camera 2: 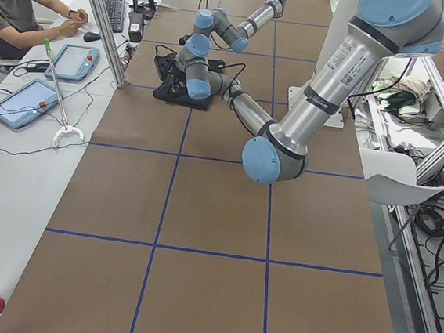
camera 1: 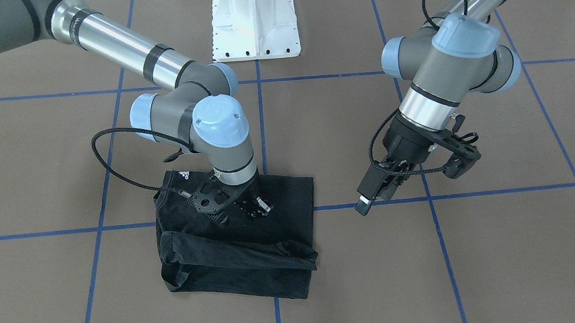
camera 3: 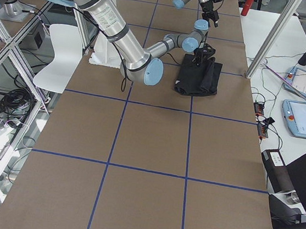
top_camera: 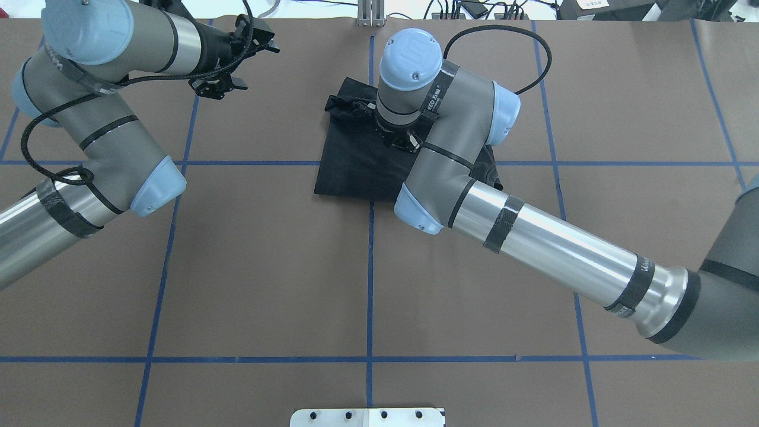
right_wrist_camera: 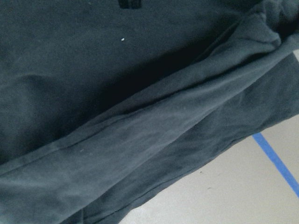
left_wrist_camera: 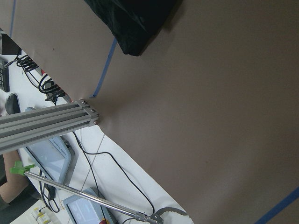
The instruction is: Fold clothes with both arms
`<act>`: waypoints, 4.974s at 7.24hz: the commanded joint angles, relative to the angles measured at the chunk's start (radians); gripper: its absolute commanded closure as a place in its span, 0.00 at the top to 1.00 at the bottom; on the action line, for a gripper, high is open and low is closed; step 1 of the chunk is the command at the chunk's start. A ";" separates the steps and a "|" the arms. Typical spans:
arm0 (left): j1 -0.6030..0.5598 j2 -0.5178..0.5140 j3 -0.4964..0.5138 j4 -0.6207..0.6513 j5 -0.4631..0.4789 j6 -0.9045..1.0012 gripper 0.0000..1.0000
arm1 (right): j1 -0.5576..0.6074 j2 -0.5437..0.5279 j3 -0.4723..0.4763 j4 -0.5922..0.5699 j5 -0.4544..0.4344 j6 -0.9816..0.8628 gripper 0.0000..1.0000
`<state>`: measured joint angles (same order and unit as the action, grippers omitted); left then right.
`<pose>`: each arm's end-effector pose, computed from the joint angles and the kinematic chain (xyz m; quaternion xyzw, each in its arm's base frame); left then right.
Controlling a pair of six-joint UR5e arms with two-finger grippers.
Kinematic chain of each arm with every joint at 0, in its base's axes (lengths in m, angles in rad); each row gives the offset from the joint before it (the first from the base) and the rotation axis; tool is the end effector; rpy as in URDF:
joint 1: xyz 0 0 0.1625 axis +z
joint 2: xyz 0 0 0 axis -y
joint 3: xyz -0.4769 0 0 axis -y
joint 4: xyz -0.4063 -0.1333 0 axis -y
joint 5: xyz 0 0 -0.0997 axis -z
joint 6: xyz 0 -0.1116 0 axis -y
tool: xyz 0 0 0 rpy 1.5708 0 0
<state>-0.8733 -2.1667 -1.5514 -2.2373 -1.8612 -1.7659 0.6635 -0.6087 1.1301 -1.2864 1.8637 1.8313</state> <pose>0.3987 -0.6335 0.2758 0.0807 0.5825 -0.3371 0.7353 -0.6387 -0.6276 0.2349 -0.0539 -0.4069 0.3544 0.8402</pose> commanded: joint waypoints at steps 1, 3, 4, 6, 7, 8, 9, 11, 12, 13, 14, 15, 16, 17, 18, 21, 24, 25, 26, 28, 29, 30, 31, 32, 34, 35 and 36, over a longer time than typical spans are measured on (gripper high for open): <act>0.000 0.013 -0.013 0.008 0.001 0.000 0.95 | -0.010 0.096 -0.141 0.009 -0.026 -0.020 0.00; 0.000 0.031 -0.022 0.007 0.002 0.000 0.95 | 0.016 0.164 -0.277 0.062 -0.040 -0.046 0.00; 0.000 0.053 -0.038 0.005 0.001 0.000 0.95 | 0.033 0.193 -0.364 0.126 -0.041 -0.050 0.00; 0.000 0.057 -0.044 0.005 0.005 -0.001 0.95 | 0.091 0.294 -0.585 0.244 -0.043 -0.053 0.00; 0.002 0.083 -0.049 0.002 0.007 -0.004 0.95 | 0.122 0.320 -0.639 0.272 -0.044 -0.055 0.00; 0.002 0.105 -0.071 0.002 0.010 -0.003 0.96 | 0.136 0.331 -0.691 0.316 -0.066 -0.057 0.00; 0.002 0.108 -0.075 0.002 0.010 -0.001 0.96 | 0.146 0.348 -0.696 0.318 -0.067 -0.049 0.00; 0.004 0.120 -0.076 0.001 0.010 0.000 0.96 | 0.207 0.356 -0.696 0.312 0.027 -0.064 0.00; 0.004 0.120 -0.075 0.001 0.010 0.000 0.96 | 0.231 0.336 -0.696 0.312 0.046 -0.152 0.00; 0.004 0.122 -0.076 0.001 0.010 0.000 0.96 | 0.251 0.317 -0.695 0.297 0.099 -0.170 0.00; 0.005 0.122 -0.075 0.001 0.008 0.002 0.96 | 0.277 0.297 -0.681 0.288 0.188 -0.170 0.00; 0.004 0.122 -0.078 0.001 0.005 0.002 0.96 | 0.289 0.232 -0.558 0.233 0.219 -0.170 0.00; 0.004 0.122 -0.087 0.005 0.002 0.022 0.96 | 0.285 0.057 -0.271 0.138 0.239 -0.175 0.00; 0.002 0.136 -0.111 0.008 -0.001 0.079 0.96 | 0.291 -0.136 0.042 0.024 0.258 -0.252 0.00; 0.002 0.221 -0.189 0.008 -0.006 0.188 0.95 | 0.300 -0.269 0.262 -0.126 0.262 -0.421 0.00; -0.012 0.446 -0.379 0.008 -0.082 0.516 0.96 | 0.417 -0.487 0.547 -0.346 0.310 -0.801 0.00; -0.186 0.666 -0.441 0.034 -0.208 1.029 0.99 | 0.594 -0.768 0.657 -0.337 0.399 -1.285 0.07; -0.255 0.717 -0.441 0.059 -0.246 1.229 0.99 | 0.651 -0.849 0.677 -0.338 0.414 -1.443 0.96; -0.307 0.741 -0.440 0.138 -0.251 1.398 0.99 | 0.692 -0.929 0.716 -0.338 0.416 -1.539 1.00; -0.427 0.743 -0.431 0.305 -0.266 1.673 0.99 | 0.740 -0.994 0.749 -0.363 0.454 -1.648 1.00; -0.481 0.743 -0.402 0.329 -0.324 1.715 0.99 | 0.758 -1.006 0.737 -0.364 0.453 -1.711 1.00; -0.531 0.743 -0.354 0.328 -0.379 1.741 0.99 | 0.771 -1.022 0.731 -0.364 0.453 -1.747 1.00; -0.541 0.743 -0.313 0.326 -0.409 1.791 0.99 | 0.774 -1.026 0.715 -0.367 0.453 -1.773 1.00; -0.561 0.745 -0.271 0.327 -0.429 1.800 0.99 | 0.784 -1.027 0.709 -0.417 0.450 -1.805 1.00; -0.598 0.746 -0.239 0.338 -0.562 1.778 0.99 | 0.795 -1.020 0.711 -0.456 0.451 -1.834 1.00; -0.598 0.731 -0.255 0.396 -0.558 1.683 0.99 | 0.794 -1.016 0.708 -0.458 0.450 -1.822 1.00; -0.596 0.729 -0.256 0.404 -0.526 1.634 0.99 | 0.794 -1.014 0.685 -0.450 0.453 -1.821 1.00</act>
<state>-1.4679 -1.4312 -1.8032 -1.8597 -2.4034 -0.0612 1.4568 -1.6259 1.8337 -1.7394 2.3143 0.0071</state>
